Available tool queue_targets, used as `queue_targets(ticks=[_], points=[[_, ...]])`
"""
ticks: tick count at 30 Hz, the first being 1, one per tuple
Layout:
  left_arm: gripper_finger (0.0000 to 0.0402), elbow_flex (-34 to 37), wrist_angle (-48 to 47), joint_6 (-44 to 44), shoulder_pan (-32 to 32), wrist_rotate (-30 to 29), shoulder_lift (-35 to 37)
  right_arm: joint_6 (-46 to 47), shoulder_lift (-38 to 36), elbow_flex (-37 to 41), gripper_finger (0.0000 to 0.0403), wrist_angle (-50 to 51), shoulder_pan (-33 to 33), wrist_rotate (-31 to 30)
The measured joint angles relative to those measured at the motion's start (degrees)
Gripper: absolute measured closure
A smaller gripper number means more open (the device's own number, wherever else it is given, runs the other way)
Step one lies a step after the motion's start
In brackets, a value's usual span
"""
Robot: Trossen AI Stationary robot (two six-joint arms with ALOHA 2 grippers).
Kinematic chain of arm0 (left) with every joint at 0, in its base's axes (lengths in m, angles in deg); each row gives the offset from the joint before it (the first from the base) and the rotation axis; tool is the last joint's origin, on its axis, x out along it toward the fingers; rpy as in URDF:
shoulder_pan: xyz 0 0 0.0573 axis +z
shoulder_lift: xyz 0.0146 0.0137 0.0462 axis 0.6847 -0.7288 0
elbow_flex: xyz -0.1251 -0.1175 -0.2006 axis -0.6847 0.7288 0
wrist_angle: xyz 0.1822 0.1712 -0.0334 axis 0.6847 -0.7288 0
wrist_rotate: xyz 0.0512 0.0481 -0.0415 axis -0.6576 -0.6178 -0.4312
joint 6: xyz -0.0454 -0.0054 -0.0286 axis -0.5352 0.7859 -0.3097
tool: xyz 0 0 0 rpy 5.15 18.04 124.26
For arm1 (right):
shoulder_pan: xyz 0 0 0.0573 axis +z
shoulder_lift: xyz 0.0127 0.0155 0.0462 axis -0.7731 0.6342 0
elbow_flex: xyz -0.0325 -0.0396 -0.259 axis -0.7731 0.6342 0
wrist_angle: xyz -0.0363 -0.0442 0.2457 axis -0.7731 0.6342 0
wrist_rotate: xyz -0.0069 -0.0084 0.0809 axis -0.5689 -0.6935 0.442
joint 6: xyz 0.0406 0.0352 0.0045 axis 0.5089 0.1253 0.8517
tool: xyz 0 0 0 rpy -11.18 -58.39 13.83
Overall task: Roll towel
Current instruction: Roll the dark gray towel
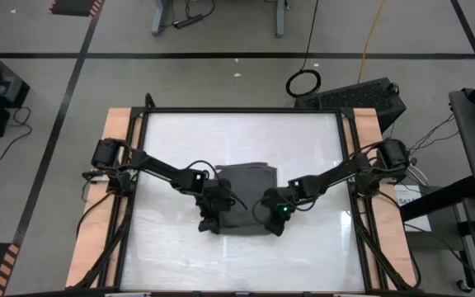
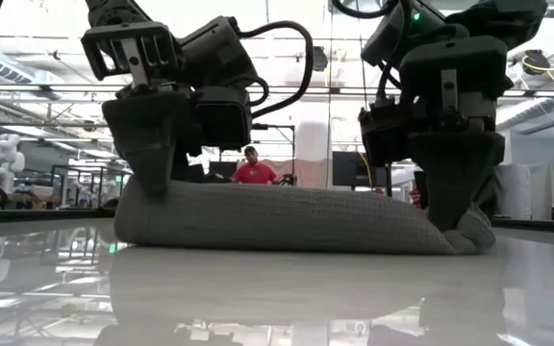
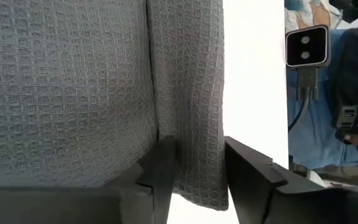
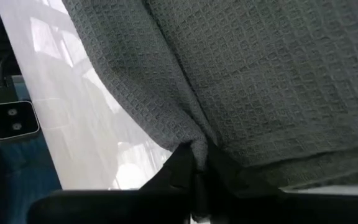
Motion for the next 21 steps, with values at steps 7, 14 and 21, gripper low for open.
queue_targets(ticks=[7,14,21], points=[[0.0251,0.0,-0.2,2.9,0.0,-3.4,4.5,1.3,1.1,-0.1,0.0384,-0.2,0.2,0.1],[0.0251,0.0,0.5,15.7,-3.9,-10.4,12.4,2.1,1.1,-0.1,0.0383,-0.1,-0.1,0.1],[0.0251,0.0,5.7,23.8,-10.5,-15.7,11.3,2.6,1.2,0.0,0.0383,-0.1,-1.3,1.2]])
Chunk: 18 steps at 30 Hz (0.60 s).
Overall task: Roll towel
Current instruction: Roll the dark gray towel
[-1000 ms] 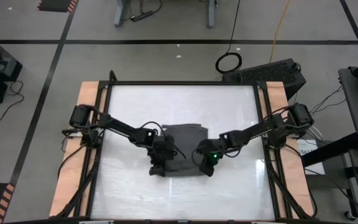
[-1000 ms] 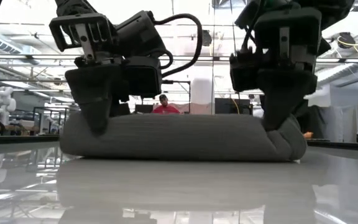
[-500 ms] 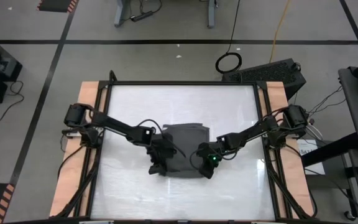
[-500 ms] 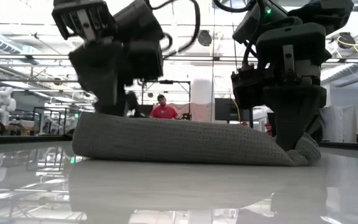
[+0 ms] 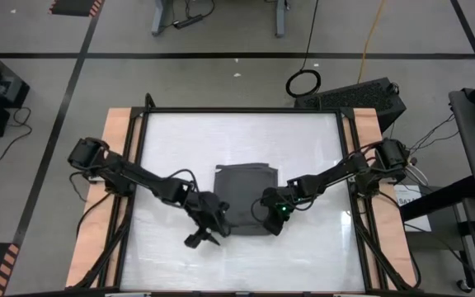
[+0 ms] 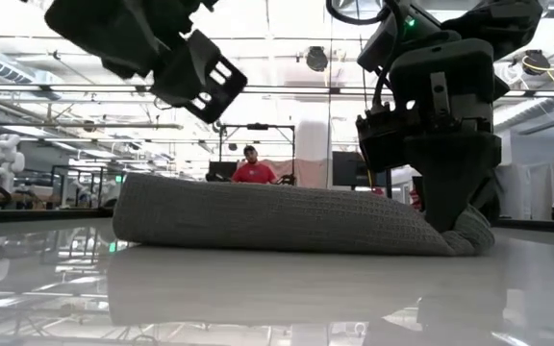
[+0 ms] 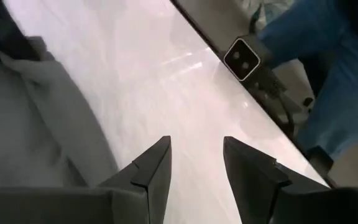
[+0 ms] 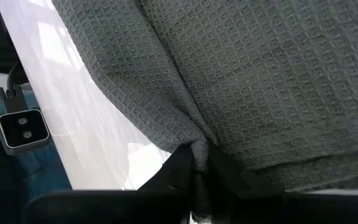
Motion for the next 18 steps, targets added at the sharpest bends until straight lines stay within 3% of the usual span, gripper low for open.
queue_targets(ticks=[7,13,18], points=[[0.0251,0.0,6.4,-3.0,-0.5,-3.3,-6.4,-0.2,0.0,0.0,0.0383,-0.1,-0.9,0.1],[0.0251,0.0,6.8,-2.8,-0.4,-12.9,-9.0,-0.8,0.0,0.0,0.0383,-0.1,-1.3,0.0],[0.0251,0.0,6.6,-0.5,-0.3,-16.3,-9.2,-1.1,0.0,0.0,0.0383,-0.2,-1.7,0.0]])
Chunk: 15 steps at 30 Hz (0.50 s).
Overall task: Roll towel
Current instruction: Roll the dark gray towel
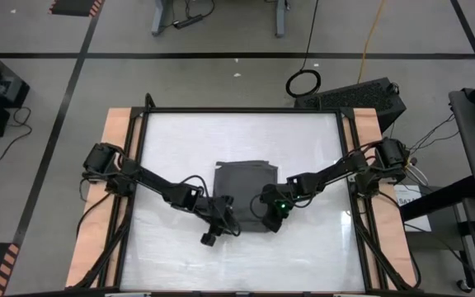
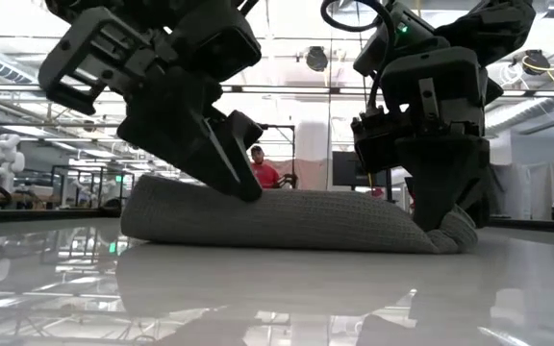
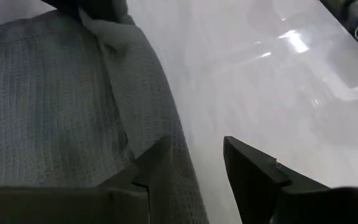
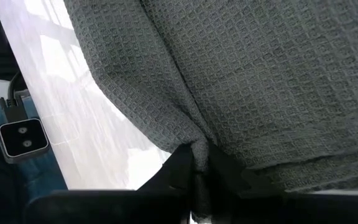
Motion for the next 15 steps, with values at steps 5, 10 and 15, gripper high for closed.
queue_targets(ticks=[5,10,15], points=[[0.0251,0.0,-1.0,0.8,0.7,0.1,0.0,0.0,0.0,0.0,0.0383,0.0,-0.4,0.9],[0.0251,0.0,-2.3,0.4,2.8,-1.2,0.0,0.0,0.0,0.0,0.0383,0.0,-0.4,1.0],[0.0251,0.0,-3.4,-0.5,4.9,-0.8,-1.3,-0.6,0.0,0.0,0.0382,0.0,-0.4,1.1]])
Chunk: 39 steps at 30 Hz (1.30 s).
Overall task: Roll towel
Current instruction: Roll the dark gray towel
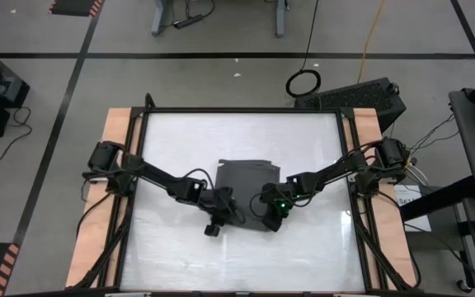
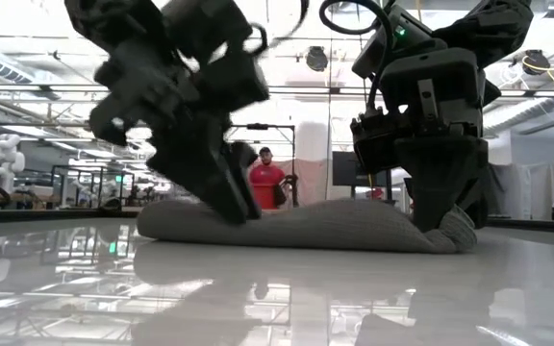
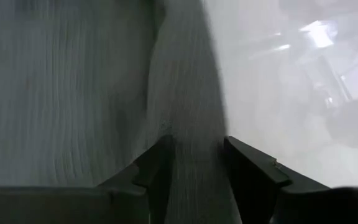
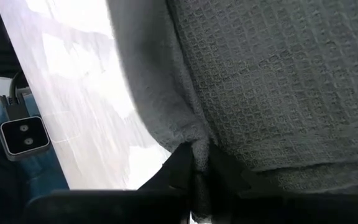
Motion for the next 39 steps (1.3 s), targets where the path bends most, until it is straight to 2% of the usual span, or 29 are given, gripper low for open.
queue_targets(ticks=[6,9,16,21,26,30,36,39], points=[[0.0251,-0.3,1.0,-3.6,1.4,5.4,-3.9,-3.9,-1.3,0.1,0.0382,0.4,0.0,-0.2],[0.0251,-0.3,1.7,-5.0,1.4,6.0,-5.1,-8.1,-3.9,0.2,0.0366,1.2,0.0,-1.0],[0.0251,-0.2,3.2,-5.3,1.6,6.4,-5.2,-15.1,-12.5,0.2,0.0261,1.6,2.2,-5.9],[0.0251,-0.1,3.4,-5.3,1.7,6.6,-5.3,-21.2,-16.9,0.1,0.0207,1.1,8.2,-14.6],[0.0251,-0.1,3.6,-5.8,2.5,8.4,-5.3,-29.9,-16.4,0.1,0.0196,-0.2,15.3,-22.1],[0.0251,0.0,3.9,-6.9,3.6,10.0,-5.3,-32.7,-13.4,0.1,0.0195,0.0,19.4,-29.4],[0.0251,0.0,5.2,-8.6,4.9,12.7,-5.4,-33.7,-9.9,0.1,0.0194,0.1,21.6,-39.7],[0.0251,0.0,5.3,-9.4,5.4,13.6,-5.5,-34.7,-8.5,0.0,0.0190,-0.7,21.5,-40.7]])
